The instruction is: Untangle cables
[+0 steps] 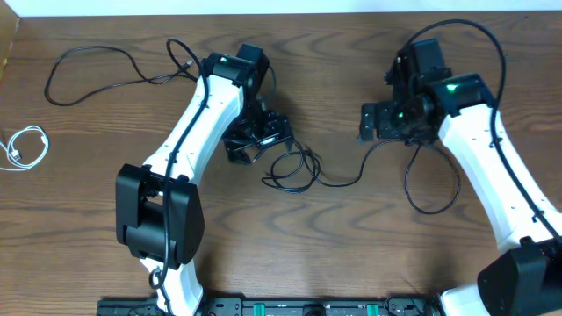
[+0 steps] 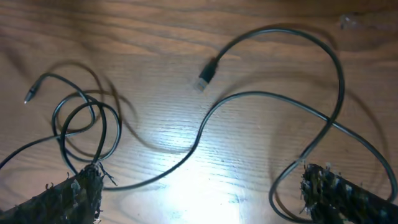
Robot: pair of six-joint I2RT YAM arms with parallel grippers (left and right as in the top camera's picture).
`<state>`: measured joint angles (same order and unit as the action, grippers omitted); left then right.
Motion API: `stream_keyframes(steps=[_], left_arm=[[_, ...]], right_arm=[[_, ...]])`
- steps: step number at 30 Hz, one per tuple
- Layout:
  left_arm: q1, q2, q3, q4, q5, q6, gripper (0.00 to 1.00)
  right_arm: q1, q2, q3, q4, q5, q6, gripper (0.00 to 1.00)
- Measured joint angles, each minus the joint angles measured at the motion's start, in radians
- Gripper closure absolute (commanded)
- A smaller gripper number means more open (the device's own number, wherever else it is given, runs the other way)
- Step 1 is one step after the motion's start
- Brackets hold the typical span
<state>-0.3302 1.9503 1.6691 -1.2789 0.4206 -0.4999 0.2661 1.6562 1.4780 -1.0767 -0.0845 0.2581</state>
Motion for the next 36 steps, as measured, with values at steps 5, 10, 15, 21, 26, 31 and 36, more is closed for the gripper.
stream_keyframes(steps=[5,10,15,21,26,31,36], left_arm=[[-0.047,0.000,0.000,-0.002,0.106,-0.002,0.08],[-0.149,0.000,0.000,0.018,0.119,-0.051,0.08],[-0.272,0.000,0.000,0.032,0.005,-0.183,0.08],[-0.414,0.000,0.000,0.114,-0.178,-0.367,0.08],[-0.529,0.000,-0.002,0.217,-0.388,-0.556,0.09],[-0.616,0.000,-0.014,0.375,-0.493,-0.664,0.09],[-0.657,0.006,-0.061,0.404,-0.555,-0.824,0.09]], right_arm=[[-0.005,0.008,0.000,0.042,0.039,0.076,0.01],[-0.021,0.008,0.000,0.066,0.060,0.125,0.01],[-0.042,0.008,0.000,0.062,0.089,0.141,0.01],[-0.073,0.008,0.000,0.047,0.104,0.147,0.01],[-0.093,0.008,0.000,0.042,0.108,0.149,0.01],[-0.093,0.008,0.000,0.042,0.111,0.151,0.01],[-0.093,0.008,0.000,0.032,0.111,0.151,0.01]])
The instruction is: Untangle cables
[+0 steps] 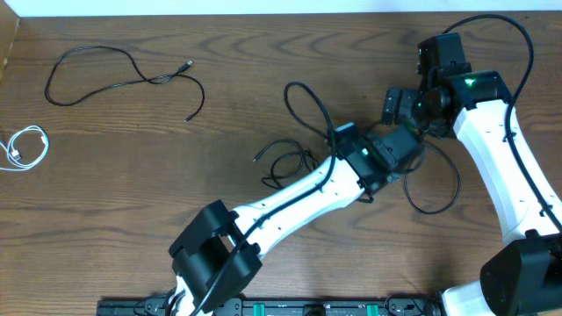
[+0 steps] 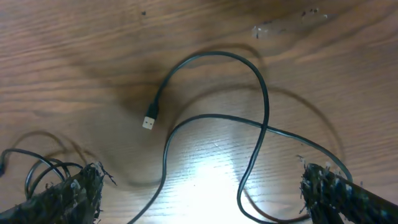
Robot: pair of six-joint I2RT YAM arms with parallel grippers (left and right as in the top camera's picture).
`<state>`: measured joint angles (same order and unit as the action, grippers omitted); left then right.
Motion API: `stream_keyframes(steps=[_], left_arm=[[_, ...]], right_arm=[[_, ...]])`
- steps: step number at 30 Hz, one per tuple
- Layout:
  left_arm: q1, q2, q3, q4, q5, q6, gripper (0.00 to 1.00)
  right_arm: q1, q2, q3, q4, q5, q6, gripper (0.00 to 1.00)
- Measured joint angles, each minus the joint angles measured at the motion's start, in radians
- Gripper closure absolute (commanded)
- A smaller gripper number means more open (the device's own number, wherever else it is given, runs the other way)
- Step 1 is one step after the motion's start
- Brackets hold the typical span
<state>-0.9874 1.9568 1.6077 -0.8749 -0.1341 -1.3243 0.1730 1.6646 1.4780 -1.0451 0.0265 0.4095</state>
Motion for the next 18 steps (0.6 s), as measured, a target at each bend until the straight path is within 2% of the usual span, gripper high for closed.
stream_keyframes(steps=[5,13,18], left_arm=[[0.026,0.037,-0.051,0.000,-0.029,-0.113,0.09],[0.106,0.049,-0.066,0.001,-0.038,-0.157,0.09],[0.113,0.049,-0.066,0.029,-0.045,-0.174,0.21]], right_arm=[[-0.002,0.000,0.000,-0.013,0.000,0.000,0.01],[-0.115,0.000,0.000,-0.013,-0.008,0.001,0.01],[-0.188,0.000,0.000,-0.021,-0.029,0.001,0.01]])
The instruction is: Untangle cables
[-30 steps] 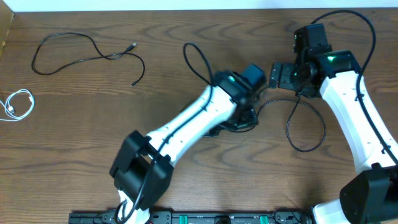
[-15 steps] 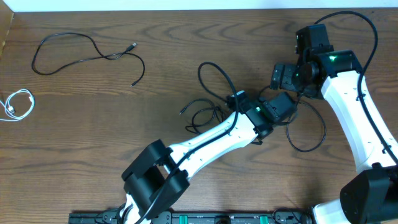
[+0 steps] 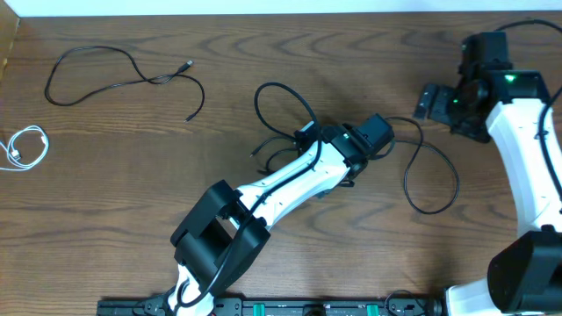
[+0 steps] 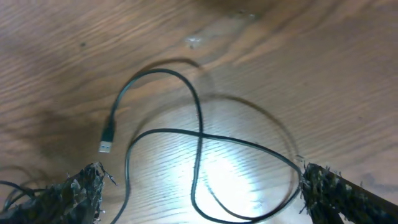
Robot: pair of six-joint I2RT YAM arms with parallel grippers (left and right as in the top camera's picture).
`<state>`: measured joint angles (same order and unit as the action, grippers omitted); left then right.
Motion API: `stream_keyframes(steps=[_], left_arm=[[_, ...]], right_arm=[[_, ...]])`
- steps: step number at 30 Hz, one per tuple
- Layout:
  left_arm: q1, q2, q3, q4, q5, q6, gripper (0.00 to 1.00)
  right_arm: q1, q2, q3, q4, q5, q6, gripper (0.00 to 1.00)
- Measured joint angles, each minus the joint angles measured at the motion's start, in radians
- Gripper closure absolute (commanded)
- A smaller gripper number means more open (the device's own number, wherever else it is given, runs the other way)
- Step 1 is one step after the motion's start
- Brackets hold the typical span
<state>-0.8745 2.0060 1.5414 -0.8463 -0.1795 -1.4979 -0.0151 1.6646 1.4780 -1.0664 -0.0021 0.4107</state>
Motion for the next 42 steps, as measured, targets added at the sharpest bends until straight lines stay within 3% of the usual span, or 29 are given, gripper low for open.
stream_keyframes(steps=[2,5,11,17,20,25,33,39,40,42], left_arm=[[-0.002,0.001,0.000,0.009,-0.003,0.002,0.22],[-0.003,0.011,0.000,0.025,0.003,0.000,0.32],[-0.008,0.056,-0.002,0.067,0.074,0.014,0.34],[-0.024,0.058,-0.004,0.108,0.101,0.064,0.60],[-0.026,0.058,-0.004,0.109,0.103,0.088,0.67],[-0.026,0.058,-0.004,0.109,0.104,0.135,0.92],[-0.023,0.044,-0.004,0.109,0.103,0.256,0.93],[-0.017,-0.073,-0.005,0.109,0.056,0.335,0.92],[-0.017,-0.095,-0.005,0.109,0.043,0.344,0.85],[-0.017,-0.129,-0.005,0.113,0.026,0.357,0.51]], right_arm=[[-0.017,0.000,0.000,-0.009,-0.008,0.000,0.01],[-0.026,0.000,0.000,-0.014,-0.013,0.000,0.01],[-0.026,0.000,0.000,-0.014,-0.026,0.000,0.01],[-0.026,0.000,0.000,-0.014,-0.028,0.000,0.01],[-0.026,0.000,0.000,-0.015,-0.028,0.000,0.01],[-0.026,0.000,0.000,-0.015,-0.028,0.000,0.01],[-0.026,0.000,0.000,-0.018,-0.028,0.000,0.01],[-0.026,0.000,0.000,-0.018,-0.028,0.000,0.01],[-0.026,0.000,0.000,-0.018,-0.028,0.000,0.01],[-0.026,0.000,0.000,-0.018,-0.028,0.000,0.01]])
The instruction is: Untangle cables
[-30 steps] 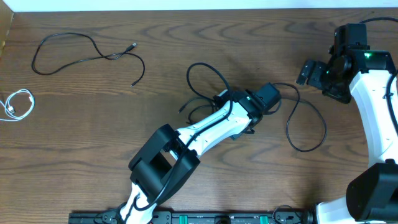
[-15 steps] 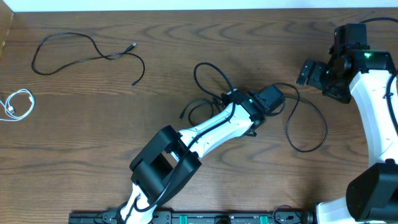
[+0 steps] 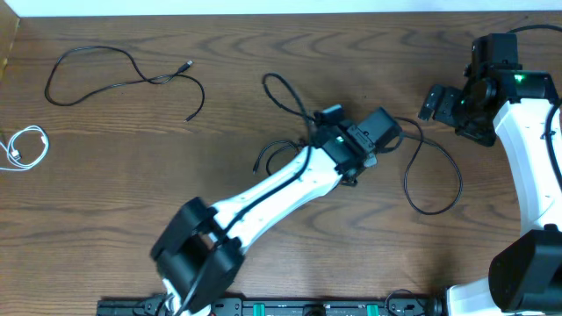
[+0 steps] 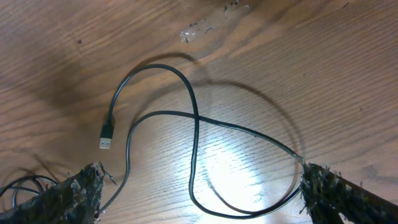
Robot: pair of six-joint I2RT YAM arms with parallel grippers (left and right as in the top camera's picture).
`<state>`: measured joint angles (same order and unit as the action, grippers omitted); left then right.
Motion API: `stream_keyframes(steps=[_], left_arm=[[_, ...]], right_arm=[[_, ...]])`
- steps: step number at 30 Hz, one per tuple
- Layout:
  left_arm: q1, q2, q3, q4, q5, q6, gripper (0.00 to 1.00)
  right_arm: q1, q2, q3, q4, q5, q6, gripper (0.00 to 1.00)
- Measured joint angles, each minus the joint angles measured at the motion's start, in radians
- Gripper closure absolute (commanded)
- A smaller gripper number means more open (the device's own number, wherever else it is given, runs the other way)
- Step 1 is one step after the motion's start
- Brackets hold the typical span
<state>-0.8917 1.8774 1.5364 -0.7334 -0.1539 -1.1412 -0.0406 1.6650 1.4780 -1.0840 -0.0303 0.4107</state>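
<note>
A black cable (image 3: pixel 279 90) lies tangled at mid-table, with a raised loop at the back and a small coil (image 3: pixel 270 156) at the left. Its long tail curls into a loop (image 3: pixel 430 180) on the right. My left gripper (image 3: pixel 327 121) sits where the raised loop ends and looks shut on the cable, though its fingers are mostly hidden under the wrist. My right gripper (image 3: pixel 436 101) hangs open at the far right. In the right wrist view, the right gripper (image 4: pixel 200 171) hovers above a crossed loop (image 4: pixel 196 121) and a USB plug (image 4: pixel 107 138), holding nothing.
A second black cable (image 3: pixel 123 75) lies spread out at the back left. A small white cable (image 3: pixel 25 147) is coiled by the left edge. The left arm (image 3: pixel 263 197) stretches diagonally across the table's middle.
The left gripper has shifted slightly back and right, and the raised loop went with it. The coil beside it looks drawn out. The right gripper has hardly moved.
At first the left gripper was at the coil mid-table and the right gripper was near the cable's right part. Then the left arm was far right by the right gripper, a loop trailing behind it. Since then it has been back at centre, and the right gripper is further right.
</note>
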Motion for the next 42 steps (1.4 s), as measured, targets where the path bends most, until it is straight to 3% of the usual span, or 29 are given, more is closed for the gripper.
stream_keyframes(steps=[2,7,16,20,25,34,38,42], left_arm=[[0.000,-0.010,0.000,0.001,-0.008,-0.005,0.38],[-0.007,0.031,0.000,-0.004,0.000,-0.037,0.25],[-0.069,0.196,0.000,0.007,0.041,-0.226,0.25],[-0.070,0.238,0.000,0.097,0.043,-0.303,0.25],[-0.064,0.274,0.000,0.195,0.039,-0.337,0.25],[-0.039,0.275,0.000,0.206,-0.064,-0.355,0.26],[-0.013,0.275,0.000,0.207,-0.090,-0.359,0.36],[0.018,0.275,0.000,0.205,-0.102,-0.366,0.59]], right_arm=[[0.000,0.000,0.000,0.000,0.000,0.000,0.01],[0.000,0.000,0.000,0.000,0.000,0.000,0.01],[0.000,0.000,0.000,0.000,0.000,0.000,0.01],[0.000,0.000,0.000,0.000,0.000,0.000,0.01],[0.000,0.000,0.000,0.000,0.000,0.000,0.01],[0.000,0.000,0.000,0.004,0.000,0.000,0.01],[0.000,0.000,0.000,0.005,0.000,0.000,0.01],[0.000,0.000,0.000,0.005,0.000,0.000,0.01]])
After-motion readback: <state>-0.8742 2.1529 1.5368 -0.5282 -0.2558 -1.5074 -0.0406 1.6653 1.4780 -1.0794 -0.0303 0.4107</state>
